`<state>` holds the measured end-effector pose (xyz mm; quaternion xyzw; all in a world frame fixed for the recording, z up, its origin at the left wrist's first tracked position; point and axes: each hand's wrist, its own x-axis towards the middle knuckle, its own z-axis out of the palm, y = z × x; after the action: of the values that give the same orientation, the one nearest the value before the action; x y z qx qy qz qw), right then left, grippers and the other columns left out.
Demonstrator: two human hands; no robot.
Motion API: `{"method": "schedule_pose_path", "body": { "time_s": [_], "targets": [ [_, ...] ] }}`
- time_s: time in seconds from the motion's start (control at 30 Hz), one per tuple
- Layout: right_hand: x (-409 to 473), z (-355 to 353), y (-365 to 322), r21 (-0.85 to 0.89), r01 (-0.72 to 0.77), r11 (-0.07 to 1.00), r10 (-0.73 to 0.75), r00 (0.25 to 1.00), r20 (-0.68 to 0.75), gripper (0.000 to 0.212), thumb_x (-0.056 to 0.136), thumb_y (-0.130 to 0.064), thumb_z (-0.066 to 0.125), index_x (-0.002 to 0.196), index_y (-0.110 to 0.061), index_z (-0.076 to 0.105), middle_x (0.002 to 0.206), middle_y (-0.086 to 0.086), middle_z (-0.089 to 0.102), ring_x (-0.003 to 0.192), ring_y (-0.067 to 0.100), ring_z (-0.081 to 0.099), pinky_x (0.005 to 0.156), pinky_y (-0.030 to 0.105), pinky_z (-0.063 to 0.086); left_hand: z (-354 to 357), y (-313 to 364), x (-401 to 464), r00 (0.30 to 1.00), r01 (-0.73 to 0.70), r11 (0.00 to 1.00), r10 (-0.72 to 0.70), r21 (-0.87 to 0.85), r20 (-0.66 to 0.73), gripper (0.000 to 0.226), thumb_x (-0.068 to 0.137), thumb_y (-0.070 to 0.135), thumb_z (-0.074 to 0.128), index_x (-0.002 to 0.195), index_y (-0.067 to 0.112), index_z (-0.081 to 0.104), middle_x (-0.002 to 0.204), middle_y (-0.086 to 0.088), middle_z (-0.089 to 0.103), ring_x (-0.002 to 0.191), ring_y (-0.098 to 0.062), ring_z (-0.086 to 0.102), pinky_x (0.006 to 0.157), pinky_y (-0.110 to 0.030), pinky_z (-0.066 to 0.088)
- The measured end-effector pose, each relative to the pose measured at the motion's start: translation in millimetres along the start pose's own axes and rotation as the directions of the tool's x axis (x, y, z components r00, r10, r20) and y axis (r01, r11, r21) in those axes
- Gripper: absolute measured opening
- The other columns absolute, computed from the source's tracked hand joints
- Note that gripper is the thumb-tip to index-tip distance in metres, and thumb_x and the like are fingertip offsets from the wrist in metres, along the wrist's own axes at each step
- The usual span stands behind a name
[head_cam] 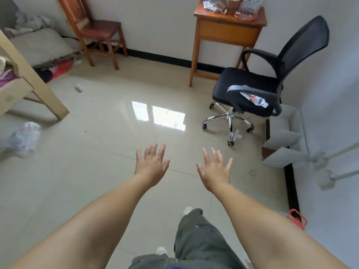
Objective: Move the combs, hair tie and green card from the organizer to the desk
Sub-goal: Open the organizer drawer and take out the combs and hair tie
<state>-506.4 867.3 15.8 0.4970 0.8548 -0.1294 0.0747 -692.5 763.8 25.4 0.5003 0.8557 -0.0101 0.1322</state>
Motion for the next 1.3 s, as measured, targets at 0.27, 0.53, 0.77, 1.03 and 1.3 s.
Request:
{"method": "schedule_pose_path", "body": {
  "time_s": [0.27, 0.53, 0.77, 1.03, 1.3],
  "targets": [
    [241.5, -56.4, 13.8, -0.037, -0.020, 0.999, 0.018, 0.999, -0.040, 0.059, 0.094, -0.050, 0.018, 0.147, -0.031, 0.001, 0.159, 0.000, 0.003, 0.146, 0.021, -0.001, 0.112, 0.060, -0.004, -54.0, 20.0, 256.5, 0.998, -0.068, 0.997, 0.069, 0.027, -0.014, 0.061, 0.094, 0.048, 0.017, 0.147, 0.025, -0.001, 0.159, -0.007, 0.008, 0.146, -0.024, 0.006, 0.117, -0.052, 0.001],
    [467.9, -149.3, 20.4, -0.028, -0.044, 0.999, 0.042, 0.995, -0.091, 0.058, 0.094, -0.049, 0.017, 0.147, -0.031, 0.001, 0.159, 0.000, 0.006, 0.145, 0.020, 0.001, 0.114, 0.057, -0.002, -130.6, 33.3, 483.1, 0.997, -0.050, 0.998, 0.047, -0.046, -0.067, 0.059, 0.094, 0.047, 0.021, 0.147, 0.025, 0.004, 0.158, -0.007, 0.013, 0.146, -0.022, 0.007, 0.117, -0.050, 0.002],
    [686.0, -190.1, 32.4, -0.033, -0.119, 0.992, 0.112, 0.982, -0.154, 0.058, 0.094, -0.050, 0.018, 0.147, -0.031, 0.002, 0.159, 0.001, 0.007, 0.146, 0.021, 0.001, 0.114, 0.056, -0.001, -174.7, 32.1, 717.5, 0.988, -0.123, 0.991, 0.127, 0.048, -0.087, 0.060, 0.094, 0.047, 0.020, 0.147, 0.024, 0.003, 0.158, -0.007, 0.012, 0.145, -0.022, 0.008, 0.117, -0.051, 0.004],
    [906.7, -292.8, 34.0, 0.025, -0.240, 0.970, 0.239, 0.938, -0.251, 0.058, 0.093, -0.051, 0.021, 0.146, -0.030, 0.009, 0.157, 0.004, 0.016, 0.145, 0.023, 0.009, 0.114, 0.055, 0.006, -289.0, 60.3, 973.8, 0.959, -0.239, 0.968, 0.248, 0.079, -0.137, 0.060, 0.094, 0.048, 0.020, 0.147, 0.024, 0.004, 0.158, -0.008, 0.013, 0.146, -0.023, 0.008, 0.118, -0.051, 0.006],
    [1141.5, -384.6, 75.8, 0.243, -0.071, 0.967, 0.156, 0.922, -0.354, 0.052, 0.096, -0.040, 0.029, 0.143, -0.019, 0.027, 0.151, 0.005, 0.030, 0.139, 0.022, 0.026, 0.110, 0.041, 0.028, -353.4, 130.0, 1194.7, 0.914, -0.327, 0.944, 0.328, 0.046, -0.237, 0.059, 0.094, 0.046, 0.023, 0.147, 0.026, 0.007, 0.156, -0.007, 0.017, 0.145, -0.023, 0.011, 0.118, -0.052, 0.006]
  ]
}}
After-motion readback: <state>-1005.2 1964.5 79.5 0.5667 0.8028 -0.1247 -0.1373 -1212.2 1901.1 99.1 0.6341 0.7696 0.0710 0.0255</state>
